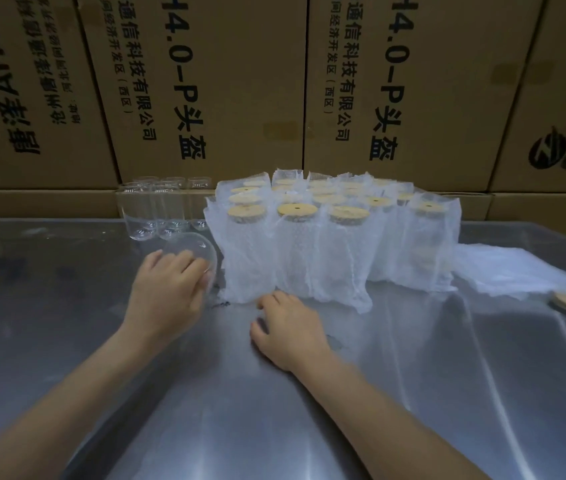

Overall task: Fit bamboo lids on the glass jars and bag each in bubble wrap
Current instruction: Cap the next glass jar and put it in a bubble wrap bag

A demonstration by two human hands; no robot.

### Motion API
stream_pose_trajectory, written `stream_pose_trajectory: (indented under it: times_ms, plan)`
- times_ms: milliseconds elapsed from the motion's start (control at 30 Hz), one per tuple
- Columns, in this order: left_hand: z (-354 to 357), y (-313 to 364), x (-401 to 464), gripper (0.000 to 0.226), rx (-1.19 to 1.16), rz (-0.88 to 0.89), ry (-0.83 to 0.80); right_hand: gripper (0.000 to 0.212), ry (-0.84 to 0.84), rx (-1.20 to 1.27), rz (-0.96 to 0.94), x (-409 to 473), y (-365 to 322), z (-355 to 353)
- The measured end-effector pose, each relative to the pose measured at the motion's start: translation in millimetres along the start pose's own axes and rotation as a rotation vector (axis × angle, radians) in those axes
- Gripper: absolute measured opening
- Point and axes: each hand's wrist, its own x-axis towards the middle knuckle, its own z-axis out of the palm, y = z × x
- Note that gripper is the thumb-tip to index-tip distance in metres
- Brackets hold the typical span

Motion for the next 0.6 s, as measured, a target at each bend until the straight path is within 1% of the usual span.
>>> stream_pose_trajectory:
  times_ms: [67, 100, 167, 233, 333, 400, 467, 567, 600]
  plan:
    - [-16, 19, -4, 0.031, -0.032, 0.02, 0.049, 0.038, 0.042, 0.012, 0.009, -6, 0, -2]
    - [-23, 29, -5, 0.029, -0.051, 0.03, 0.064, 0.044, 0.053, 0.035, 0.01, -11, -1, -3]
    - [-35, 49, -8, 0.027, -0.086, 0.054, 0.097, 0.065, 0.056, 0.091, -0.019, -22, -2, -6]
    - [-46, 66, -8, 0.028, -0.132, 0.079, 0.132, 0.081, 0.096, 0.182, -0.054, -34, -3, -12]
    - [-58, 88, -3, 0.028, -0.235, 0.074, 0.199, 0.094, 0.164, 0.367, 0.003, -50, -2, -25]
    - [-63, 105, 2, 0.029, -0.323, 0.043, 0.215, 0.096, 0.168, 0.471, 0.049, -58, 1, -33]
    - [-64, 122, 8, 0.028, -0.438, -0.001, 0.204, 0.091, 0.196, 0.549, 0.085, -65, 7, -40]
    - [-57, 147, 16, 0.026, -0.671, -0.08, 0.162, 0.085, 0.26, 0.641, 0.166, -72, 19, -48]
    - [-54, 155, 19, 0.03, -0.761, -0.123, 0.152, 0.082, 0.29, 0.666, 0.19, -74, 23, -50]
